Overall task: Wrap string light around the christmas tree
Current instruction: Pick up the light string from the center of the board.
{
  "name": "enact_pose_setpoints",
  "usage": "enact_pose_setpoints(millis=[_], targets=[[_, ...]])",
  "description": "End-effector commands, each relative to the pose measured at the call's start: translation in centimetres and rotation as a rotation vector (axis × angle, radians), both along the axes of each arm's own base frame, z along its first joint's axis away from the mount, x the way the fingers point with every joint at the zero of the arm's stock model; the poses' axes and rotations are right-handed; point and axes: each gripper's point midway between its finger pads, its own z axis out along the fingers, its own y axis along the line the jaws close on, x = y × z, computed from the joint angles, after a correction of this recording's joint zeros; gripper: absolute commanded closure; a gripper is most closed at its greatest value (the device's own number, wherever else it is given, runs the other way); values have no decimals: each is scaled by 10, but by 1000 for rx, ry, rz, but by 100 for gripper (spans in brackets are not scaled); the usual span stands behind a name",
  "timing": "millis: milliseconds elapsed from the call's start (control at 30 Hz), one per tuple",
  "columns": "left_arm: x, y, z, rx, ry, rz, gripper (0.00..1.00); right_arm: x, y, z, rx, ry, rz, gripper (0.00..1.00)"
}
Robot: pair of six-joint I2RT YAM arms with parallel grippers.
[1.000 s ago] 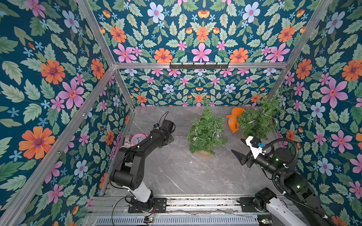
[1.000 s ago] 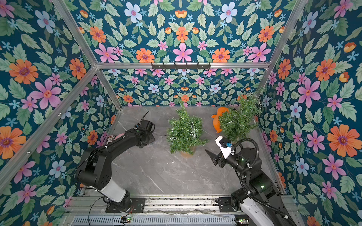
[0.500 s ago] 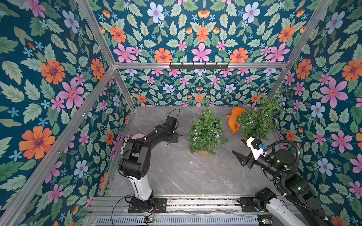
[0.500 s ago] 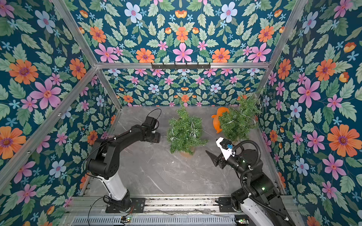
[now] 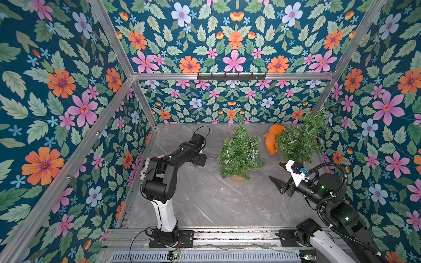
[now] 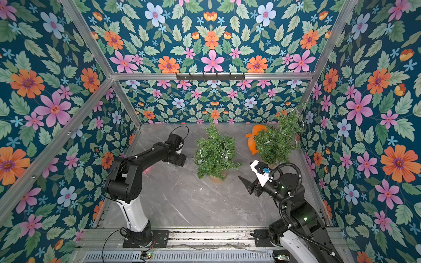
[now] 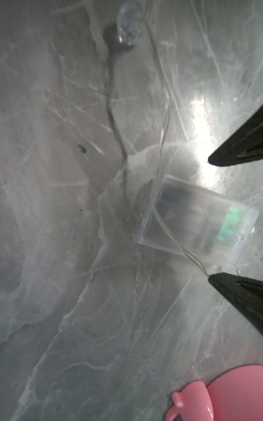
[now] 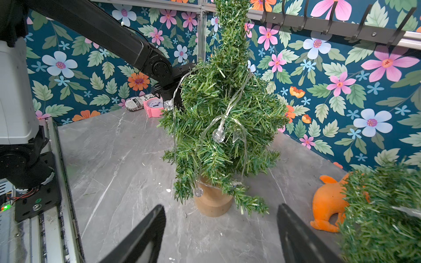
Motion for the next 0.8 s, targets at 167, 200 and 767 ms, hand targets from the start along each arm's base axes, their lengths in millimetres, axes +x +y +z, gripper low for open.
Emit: enact_pose_setpoints(millis=[167, 200, 767], targets=[[-4, -10, -11, -68, 56, -44, 27, 0, 2, 3, 5, -12, 11, 23], [-5, -12, -12, -77, 62, -45, 28, 0, 2, 2, 5, -11, 12, 23], [-4, -13, -24, -75, 81, -49, 24, 1, 3, 0, 3, -4, 11, 23]])
